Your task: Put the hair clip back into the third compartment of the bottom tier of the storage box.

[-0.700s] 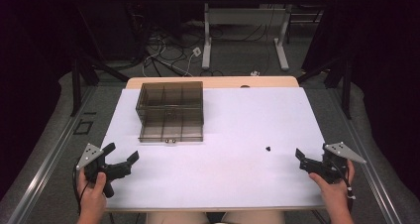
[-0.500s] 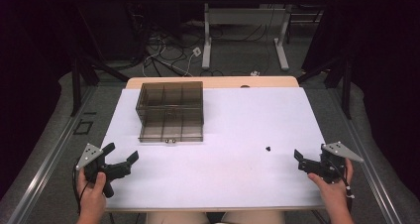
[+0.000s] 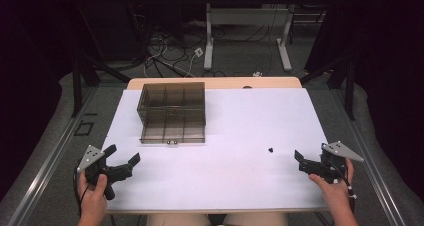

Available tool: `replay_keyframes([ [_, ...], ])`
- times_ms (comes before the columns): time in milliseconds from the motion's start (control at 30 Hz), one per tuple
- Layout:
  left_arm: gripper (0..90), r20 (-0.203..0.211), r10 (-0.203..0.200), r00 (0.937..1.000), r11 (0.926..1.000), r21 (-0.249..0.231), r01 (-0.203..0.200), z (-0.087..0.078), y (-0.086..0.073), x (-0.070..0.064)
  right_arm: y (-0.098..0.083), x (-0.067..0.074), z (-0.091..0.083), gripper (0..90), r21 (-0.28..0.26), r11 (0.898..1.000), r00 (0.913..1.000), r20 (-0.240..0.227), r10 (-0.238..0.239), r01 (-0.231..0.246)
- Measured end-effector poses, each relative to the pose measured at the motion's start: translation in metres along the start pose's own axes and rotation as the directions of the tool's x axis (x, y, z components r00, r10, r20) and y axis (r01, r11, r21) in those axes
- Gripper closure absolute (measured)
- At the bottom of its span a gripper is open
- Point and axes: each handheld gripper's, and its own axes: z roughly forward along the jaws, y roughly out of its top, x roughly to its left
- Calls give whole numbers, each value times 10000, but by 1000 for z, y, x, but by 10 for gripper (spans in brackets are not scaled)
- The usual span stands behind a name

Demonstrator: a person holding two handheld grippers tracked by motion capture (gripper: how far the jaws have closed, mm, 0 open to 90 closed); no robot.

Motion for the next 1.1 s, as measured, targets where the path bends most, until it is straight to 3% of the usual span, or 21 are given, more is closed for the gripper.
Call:
replay_keyframes([
  [300,4,12,13,10000,10000,-3,-13,0,0,-2,2,4,5,4,88,9996,9983,-522,-269,274],
  [400,4,15,16,10000,10000,18,-16,0,0,-2,5,7,6,7,490,9984,9965,-796,-250,289],
  [433,4,-11,123,9999,9999,36,-123,0,0,-2,5,9,8,8,371,9989,9956,-908,-248,283],
  [1100,4,33,41,10000,9999,126,-41,1,-1,-4,18,23,24,23,964,9912,9850,-1555,-753,910],
])
